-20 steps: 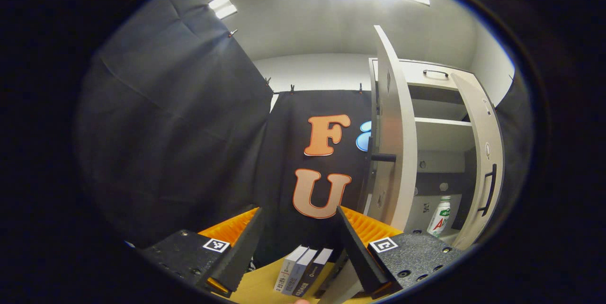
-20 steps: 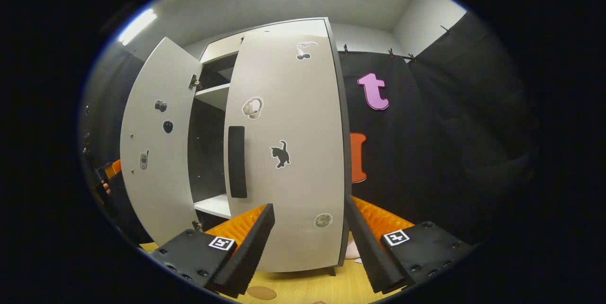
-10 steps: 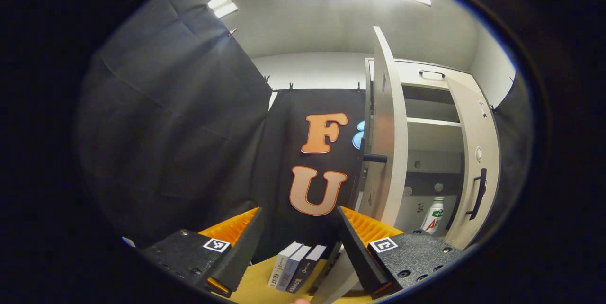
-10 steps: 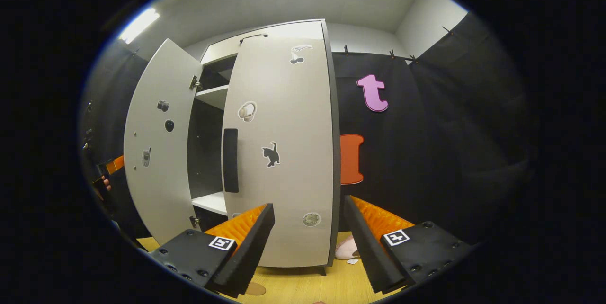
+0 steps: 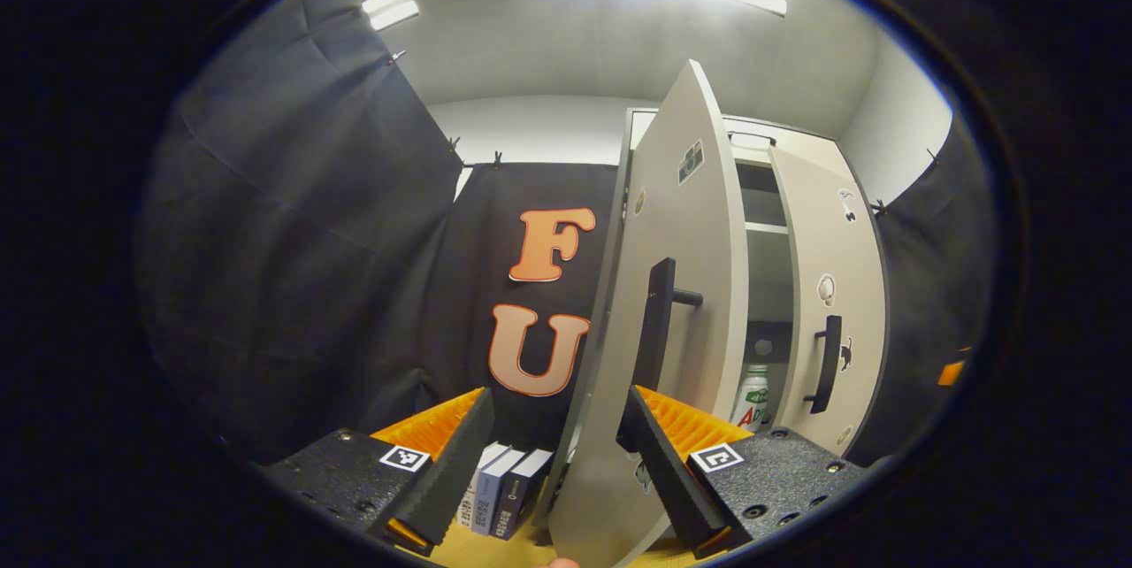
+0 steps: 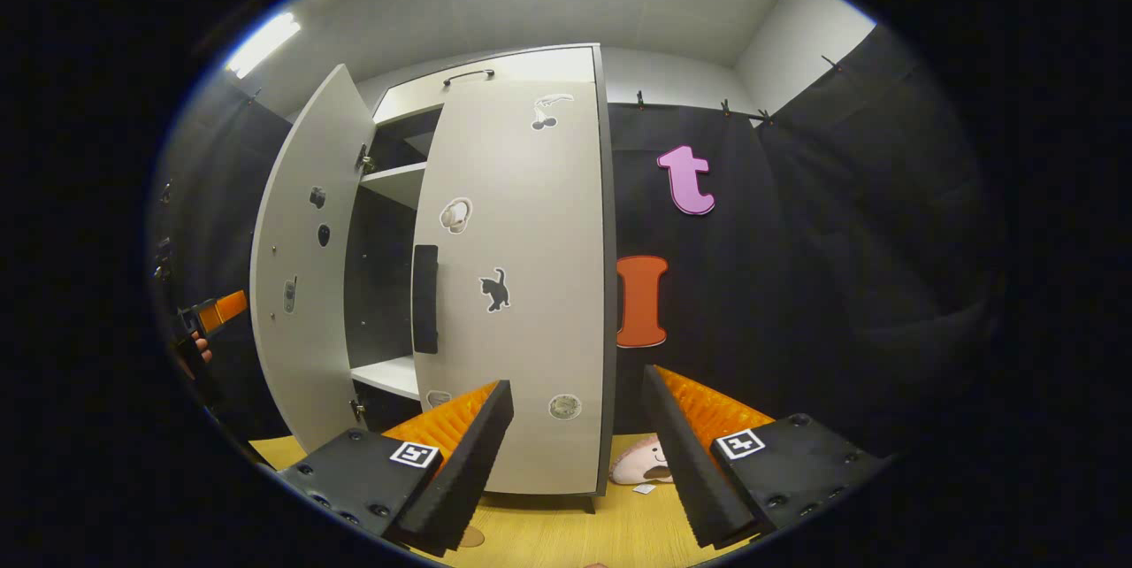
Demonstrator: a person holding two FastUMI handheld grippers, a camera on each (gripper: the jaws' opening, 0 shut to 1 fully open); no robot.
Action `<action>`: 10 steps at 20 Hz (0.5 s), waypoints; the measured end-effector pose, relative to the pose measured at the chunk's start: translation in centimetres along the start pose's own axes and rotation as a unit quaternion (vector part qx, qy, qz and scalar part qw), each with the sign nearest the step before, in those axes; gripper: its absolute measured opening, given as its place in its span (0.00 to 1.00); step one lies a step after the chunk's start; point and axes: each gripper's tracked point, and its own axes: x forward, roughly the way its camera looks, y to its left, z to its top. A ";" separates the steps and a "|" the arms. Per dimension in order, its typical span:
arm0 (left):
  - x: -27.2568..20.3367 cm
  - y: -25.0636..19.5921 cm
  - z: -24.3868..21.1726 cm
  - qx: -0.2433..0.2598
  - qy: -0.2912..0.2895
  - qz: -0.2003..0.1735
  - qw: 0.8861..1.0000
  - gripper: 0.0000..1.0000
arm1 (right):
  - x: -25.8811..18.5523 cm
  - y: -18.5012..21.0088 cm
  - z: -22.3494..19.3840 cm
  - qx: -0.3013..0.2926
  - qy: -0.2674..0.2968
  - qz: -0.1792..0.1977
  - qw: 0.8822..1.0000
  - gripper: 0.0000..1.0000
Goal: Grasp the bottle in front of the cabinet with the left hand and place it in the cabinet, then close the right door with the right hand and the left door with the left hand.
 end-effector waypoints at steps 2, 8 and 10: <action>0.3 -1.8 -0.4 -0.006 0.005 -0.021 1.000 0.92 | -0.5 -0.3 0.1 0.002 -0.001 -0.004 1.000 0.98; 1.3 -7.0 -2.1 -0.021 0.020 -0.066 0.997 0.94 | -2.7 -2.4 0.2 -0.002 0.001 -0.036 0.999 0.98; 1.6 -7.9 -2.0 -0.020 0.018 -0.075 0.997 0.94 | -3.5 -3.2 0.1 0.000 0.003 -0.049 0.999 0.98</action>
